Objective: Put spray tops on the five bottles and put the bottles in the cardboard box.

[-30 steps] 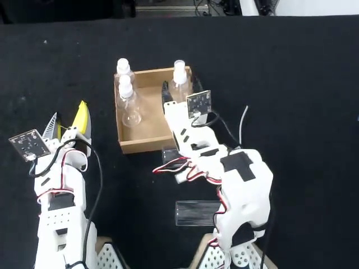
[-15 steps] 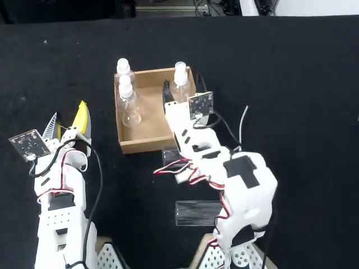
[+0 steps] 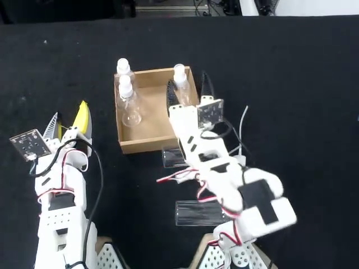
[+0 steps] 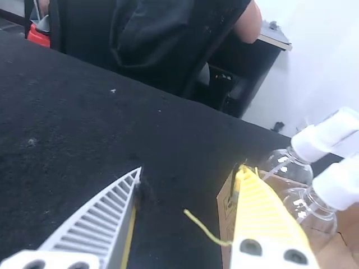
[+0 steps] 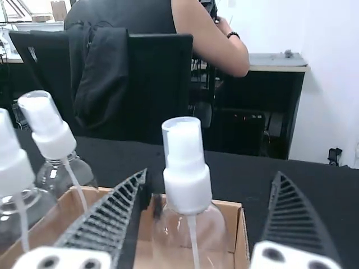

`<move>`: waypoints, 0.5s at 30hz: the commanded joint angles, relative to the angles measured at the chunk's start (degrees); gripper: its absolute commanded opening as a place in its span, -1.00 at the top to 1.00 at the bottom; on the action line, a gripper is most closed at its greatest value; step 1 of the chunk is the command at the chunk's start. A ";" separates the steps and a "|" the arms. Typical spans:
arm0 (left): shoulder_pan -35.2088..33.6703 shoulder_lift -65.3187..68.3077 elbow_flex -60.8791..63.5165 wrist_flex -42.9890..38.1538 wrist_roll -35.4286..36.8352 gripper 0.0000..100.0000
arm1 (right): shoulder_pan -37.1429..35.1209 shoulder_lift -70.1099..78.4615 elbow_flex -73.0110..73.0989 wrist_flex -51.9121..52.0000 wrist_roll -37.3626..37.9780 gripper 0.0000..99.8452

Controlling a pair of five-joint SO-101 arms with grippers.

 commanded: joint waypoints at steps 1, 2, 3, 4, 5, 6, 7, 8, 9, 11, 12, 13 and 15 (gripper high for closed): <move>0.40 0.09 1.36 -0.26 -0.44 0.52 | 1.76 -7.87 3.38 -0.79 0.00 0.42; 0.40 0.09 1.36 -0.26 -0.44 0.52 | 1.76 -9.27 4.62 0.53 0.00 0.42; 0.40 0.09 1.36 -0.26 -0.44 0.52 | 1.76 -10.86 5.49 2.81 0.00 0.42; 0.40 0.09 1.36 -0.26 -0.44 0.52 | 1.76 -12.44 6.11 5.63 0.00 0.42; 0.40 0.09 1.36 -0.26 -0.44 0.52 | 1.76 -14.20 6.29 8.97 -0.09 0.42; 0.40 0.09 1.36 -0.26 -0.44 0.52 | 1.76 -16.13 6.29 12.84 -0.09 0.42; 0.40 0.09 1.36 -0.26 -0.44 0.52 | 1.76 -17.98 6.29 16.09 -0.09 0.42; 0.40 0.09 1.36 -0.26 -0.44 0.52 | 1.85 -20.00 6.29 19.34 -0.09 0.42; 0.40 0.09 1.36 -0.26 -0.44 0.52 | 1.85 -22.11 6.29 22.68 -0.09 0.42; 0.40 0.09 1.36 -0.26 -0.44 0.52 | 1.85 -26.33 6.37 29.63 -0.09 0.42; 0.40 0.09 1.36 -0.26 -0.44 0.52 | 1.85 -28.53 6.55 33.05 -0.09 0.43; 0.40 0.09 1.36 -0.26 -0.44 0.52 | 1.85 -30.73 6.55 36.48 -0.09 0.45; 0.40 0.18 1.36 -0.26 -0.44 0.52 | 2.02 -35.47 6.64 43.08 -0.09 0.58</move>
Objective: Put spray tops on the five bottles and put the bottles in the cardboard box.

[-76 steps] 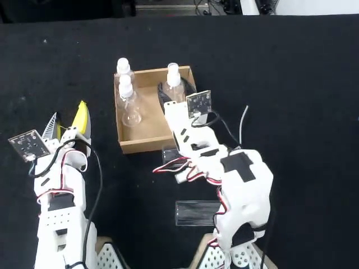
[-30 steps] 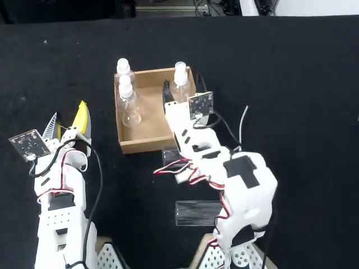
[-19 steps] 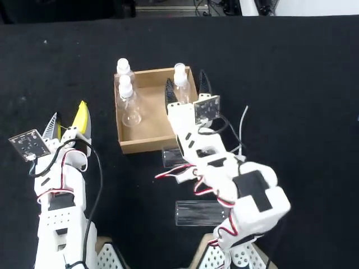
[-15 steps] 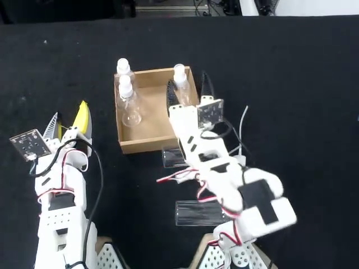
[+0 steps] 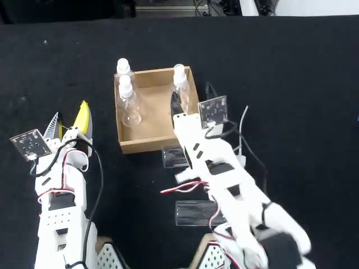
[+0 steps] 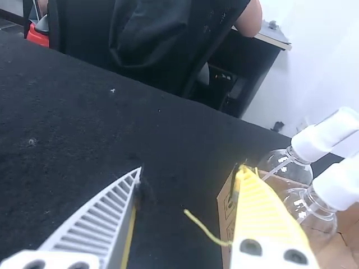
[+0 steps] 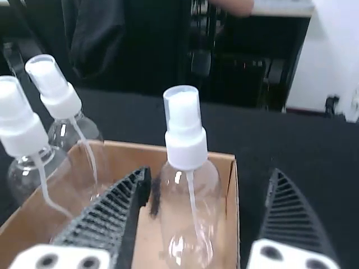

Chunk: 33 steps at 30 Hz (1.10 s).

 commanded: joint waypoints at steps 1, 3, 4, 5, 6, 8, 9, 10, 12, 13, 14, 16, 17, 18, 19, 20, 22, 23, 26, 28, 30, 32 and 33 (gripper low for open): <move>0.40 0.18 1.36 -0.26 -0.44 0.52 | 2.90 -10.33 0.04 12.57 -0.09 0.67; 0.40 0.18 1.36 -0.26 -0.44 0.52 | 5.01 -15.08 -0.48 19.43 -0.09 0.90; 0.40 0.18 1.36 -0.26 -0.44 0.52 | 6.33 -17.10 -1.10 22.77 -0.09 0.99; 0.40 0.18 1.36 -0.26 -0.44 0.52 | 7.21 -18.77 -1.80 25.85 -0.09 0.96; 0.40 0.18 1.36 -0.18 -0.44 0.52 | 7.56 -19.91 -2.77 29.45 -0.18 0.92; 0.40 0.18 1.36 -0.09 -0.44 0.52 | 7.38 -20.18 -5.67 35.78 -0.18 0.96; 0.40 0.18 1.36 -0.09 -0.44 0.52 | 7.03 -19.65 -7.16 38.24 -0.26 0.98; 0.40 0.18 1.36 0.00 -0.44 0.52 | 6.33 -18.68 -8.66 40.18 -0.53 0.98; 0.48 0.18 1.36 0.00 -0.44 0.52 | 5.54 -15.69 -11.30 42.55 -2.55 0.98; 0.48 0.18 1.36 0.09 -0.44 0.52 | 5.54 -14.02 -12.44 42.81 -3.78 0.98; 0.48 0.18 1.36 0.09 -0.44 0.52 | 5.54 -12.26 -13.41 42.55 -5.10 0.98; 0.48 0.18 1.36 0.09 -0.44 0.52 | 5.54 -9.36 -15.16 42.02 -7.47 0.98; 0.48 0.18 1.36 0.09 -0.44 0.52 | 5.54 -8.31 -15.78 41.76 -8.18 0.98; 0.48 0.18 1.36 0.09 -0.44 0.52 | 5.45 -7.08 -16.31 41.41 -8.44 0.98; 0.48 0.18 1.36 0.09 -0.44 0.52 | 5.36 -6.02 -16.92 41.41 -8.44 0.98; 0.48 0.18 1.36 0.09 -0.44 0.52 | 5.01 -5.23 -17.27 41.41 -8.26 0.98; 0.48 0.18 1.36 0.09 -0.44 0.52 | 3.87 -3.91 -17.80 41.49 -8.18 0.98; 0.48 0.18 1.36 0.09 -0.44 0.52 | 3.34 -3.21 -17.98 41.49 -8.18 0.98; 0.48 0.18 1.36 0.09 -0.44 0.52 | 2.20 -1.89 -18.15 41.41 -8.09 0.98; 0.48 0.18 1.36 0.09 -0.44 0.52 | 2.02 -0.84 -18.95 40.88 -8.09 0.98; 0.48 0.18 1.36 0.09 -0.44 0.52 | 2.20 0.92 -19.47 39.30 -8.09 0.98; 0.48 0.18 1.36 0.09 -0.44 0.52 | 2.20 3.30 -19.56 36.75 -8.09 0.98; 0.48 0.18 1.36 0.09 -0.44 0.52 | 2.20 4.53 -19.56 35.34 -8.09 0.98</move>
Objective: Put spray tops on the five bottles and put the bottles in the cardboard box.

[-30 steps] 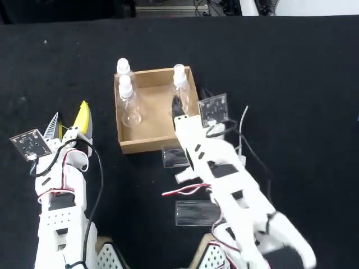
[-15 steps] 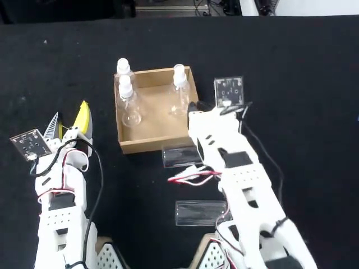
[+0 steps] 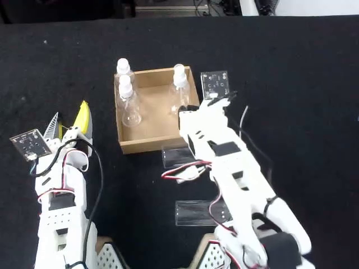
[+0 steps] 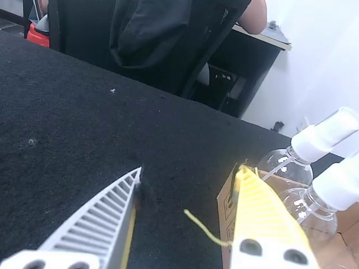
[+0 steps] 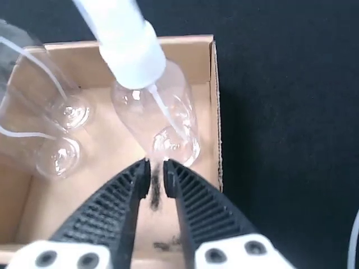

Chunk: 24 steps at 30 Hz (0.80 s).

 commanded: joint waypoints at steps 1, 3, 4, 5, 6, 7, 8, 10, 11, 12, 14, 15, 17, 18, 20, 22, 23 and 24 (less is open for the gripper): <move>0.48 0.18 1.36 0.09 -0.44 0.52 | -0.70 3.21 -3.82 -5.63 -0.26 0.98; 0.48 0.18 1.36 0.09 -0.44 0.52 | -0.70 4.70 -3.82 -7.21 -0.26 0.98; 0.48 0.18 1.36 0.09 -0.44 0.52 | -0.70 5.23 -3.82 -7.74 -0.26 0.98; 0.48 0.18 1.36 0.09 -0.44 0.52 | -0.79 5.49 -3.82 -8.09 -0.26 0.98; 0.48 0.18 1.36 0.09 -0.44 0.52 | -0.79 5.67 -3.82 -8.44 -0.26 0.98; 0.48 0.18 1.36 0.09 -0.44 0.52 | -0.79 5.93 -3.82 -8.53 -0.26 0.98; 0.48 0.18 1.36 0.09 -0.44 0.52 | -0.88 6.02 -3.91 -8.62 -0.26 0.98; 0.48 0.18 1.36 0.09 -0.44 0.52 | -0.88 6.20 -3.65 -10.11 -0.26 0.98; 0.48 0.18 1.36 0.09 -0.44 0.52 | -0.88 6.20 -3.47 -10.99 -0.26 0.98; 0.48 0.18 1.36 0.09 -0.44 0.52 | -0.88 6.20 -3.38 -11.34 -0.26 0.98; 0.48 0.18 1.36 0.09 -0.44 0.52 | -0.88 6.20 -3.38 -11.34 -0.26 0.98; 0.48 0.18 1.36 0.09 -0.44 0.52 | -0.88 6.20 -3.30 -11.34 -0.26 0.98; 0.48 0.18 1.36 0.18 -0.44 0.52 | -0.88 6.29 -3.30 -11.25 -0.26 0.98; 0.48 0.18 1.36 0.18 -0.44 0.52 | -0.88 6.29 -3.03 -11.25 -0.26 0.98; 0.48 0.18 1.36 0.18 -0.44 0.52 | -1.41 6.29 -2.68 -11.25 -0.26 0.98; 0.48 0.18 1.36 0.18 -0.44 0.52 | -2.29 6.29 -2.42 -11.25 1.23 0.98; 0.48 0.18 1.36 0.18 -0.44 0.52 | -2.90 6.29 -2.42 -11.25 2.46 0.98; 0.48 0.18 1.36 0.18 -0.44 0.52 | -3.25 6.29 -2.33 -11.25 3.08 0.98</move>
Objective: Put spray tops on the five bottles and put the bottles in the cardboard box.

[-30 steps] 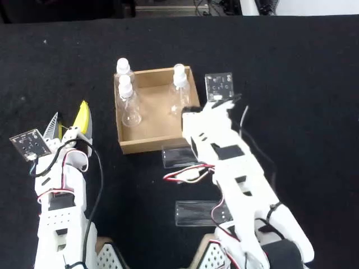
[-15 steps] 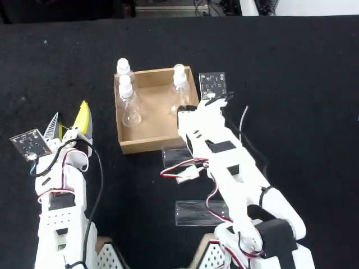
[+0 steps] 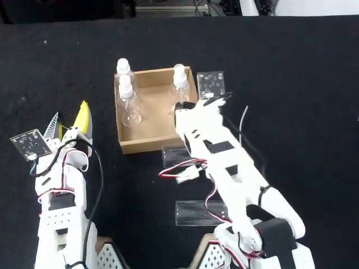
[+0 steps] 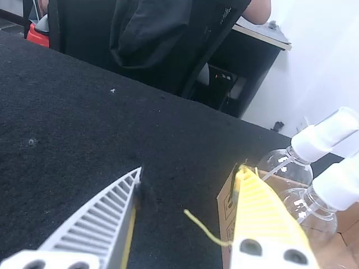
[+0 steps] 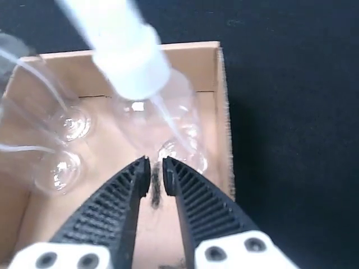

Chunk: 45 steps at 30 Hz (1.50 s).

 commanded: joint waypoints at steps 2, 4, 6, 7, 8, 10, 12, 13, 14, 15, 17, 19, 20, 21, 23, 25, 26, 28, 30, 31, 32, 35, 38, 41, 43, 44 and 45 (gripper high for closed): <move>0.48 0.18 1.27 0.18 -0.44 0.52 | -2.02 0.13 -2.07 -2.11 2.02 0.98; 0.48 0.18 1.27 0.18 -0.44 0.52 | -2.02 0.13 -1.98 -2.20 2.02 0.98; 0.48 0.18 1.27 0.18 -0.44 0.52 | -2.02 0.13 -1.98 -2.20 2.20 0.98; 0.48 0.18 1.27 0.18 -0.44 0.52 | -2.02 0.48 -2.24 -2.20 2.37 0.98; 0.48 0.18 1.27 0.18 -0.44 0.52 | -2.02 1.27 -2.51 -2.29 2.46 0.98; 0.48 0.26 1.27 0.18 -0.44 0.52 | -1.85 3.74 -3.82 -2.81 2.46 0.98; 0.48 0.26 1.27 0.18 -0.44 0.52 | -1.14 6.29 -5.41 -3.08 2.46 0.98; 0.48 0.26 1.27 0.18 -0.44 0.52 | -0.70 7.34 -6.29 -3.08 2.46 0.98; 0.48 0.26 1.27 0.18 -0.44 0.52 | -0.62 8.04 -6.99 -3.08 2.46 0.98; 0.48 0.26 1.27 0.18 -0.44 0.52 | -0.44 8.40 -7.43 -3.08 2.46 0.98; 0.48 0.26 1.27 0.18 -0.44 0.52 | -0.18 9.19 -7.96 -3.08 2.46 0.98; 0.48 0.26 1.27 0.18 -0.44 0.52 | -0.18 9.45 -8.04 -4.04 2.46 0.98; 0.48 0.26 1.27 0.18 -0.44 0.52 | -0.18 9.54 -7.60 -5.27 2.46 0.98; 0.48 0.26 1.27 0.18 -0.44 0.52 | -0.18 9.54 -7.52 -6.42 2.46 0.98; 0.48 0.26 1.27 0.18 -0.44 0.52 | -0.09 10.33 -7.08 -8.44 2.46 0.98; 0.48 0.26 1.27 0.18 -0.44 0.52 | -0.09 11.91 -7.25 -9.32 2.55 0.98; 0.48 0.26 1.27 0.18 -0.44 0.52 | -0.09 12.62 -7.43 -9.49 2.55 0.98; 0.48 0.26 1.27 0.18 -0.44 0.52 | -0.26 14.02 -8.48 -9.41 2.55 0.98; 0.48 0.26 1.27 0.18 -0.44 0.52 | -0.26 15.16 -9.63 -9.41 2.55 0.98; 0.48 0.26 1.27 0.18 -0.44 0.52 | -0.26 15.69 -10.07 -9.41 2.55 0.98; 0.48 0.26 1.27 0.18 -0.44 0.52 | -0.26 16.13 -10.51 -9.41 2.55 0.98; 0.48 0.26 1.27 0.18 -0.44 0.52 | -0.26 17.36 -11.74 -9.41 2.55 0.98; 0.48 0.26 1.27 0.18 -0.44 0.52 | -0.26 18.42 -12.97 -9.49 2.55 0.98; 0.48 0.26 1.27 0.18 -0.44 0.52 | -0.26 19.65 -14.20 -9.49 2.55 0.98; 0.48 0.26 1.27 0.18 -0.44 0.52 | -0.26 20.70 -15.16 -9.49 2.55 0.98; 0.48 0.26 1.27 0.18 -0.44 0.52 | -0.18 21.32 -15.78 -9.49 2.55 0.98; 0.48 0.26 1.27 0.18 -0.44 0.52 | -0.18 21.93 -16.31 -9.49 2.55 0.98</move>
